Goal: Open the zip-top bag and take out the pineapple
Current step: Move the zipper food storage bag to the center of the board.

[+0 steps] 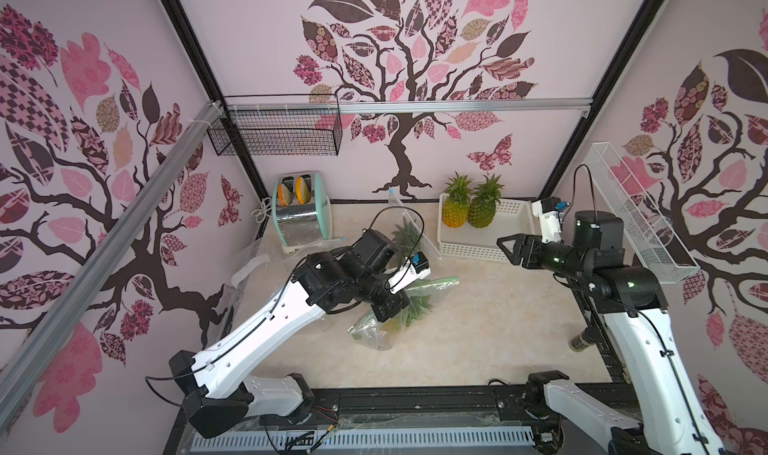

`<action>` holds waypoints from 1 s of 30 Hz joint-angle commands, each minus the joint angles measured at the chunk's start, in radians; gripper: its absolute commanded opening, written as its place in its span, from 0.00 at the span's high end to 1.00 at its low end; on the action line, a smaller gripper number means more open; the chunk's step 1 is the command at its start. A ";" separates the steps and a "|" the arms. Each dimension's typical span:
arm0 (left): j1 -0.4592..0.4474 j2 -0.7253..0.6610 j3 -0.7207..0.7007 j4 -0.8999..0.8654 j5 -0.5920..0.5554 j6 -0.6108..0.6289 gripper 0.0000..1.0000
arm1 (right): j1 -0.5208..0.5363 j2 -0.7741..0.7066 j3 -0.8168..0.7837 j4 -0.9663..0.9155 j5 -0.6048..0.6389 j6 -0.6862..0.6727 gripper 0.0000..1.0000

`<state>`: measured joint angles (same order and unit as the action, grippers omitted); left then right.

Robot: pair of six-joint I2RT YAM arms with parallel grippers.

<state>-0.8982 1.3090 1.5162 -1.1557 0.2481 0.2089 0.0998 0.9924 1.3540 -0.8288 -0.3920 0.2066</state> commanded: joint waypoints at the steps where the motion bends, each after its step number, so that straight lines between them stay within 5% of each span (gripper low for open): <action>1: -0.036 -0.016 -0.018 0.112 0.030 0.100 1.00 | 0.005 0.005 0.037 -0.007 0.007 -0.015 0.34; 14: -0.047 -0.057 -0.232 0.238 -0.027 0.115 1.00 | 0.005 0.005 0.010 0.001 -0.017 -0.024 0.34; 30: -0.053 -0.009 -0.164 0.257 -0.015 0.153 1.00 | 0.006 0.005 0.019 -0.001 -0.024 -0.036 0.33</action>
<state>-0.9485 1.2968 1.3098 -0.9413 0.2302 0.3420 0.0998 0.9997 1.3540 -0.8272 -0.4057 0.1833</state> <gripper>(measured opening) 0.047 0.666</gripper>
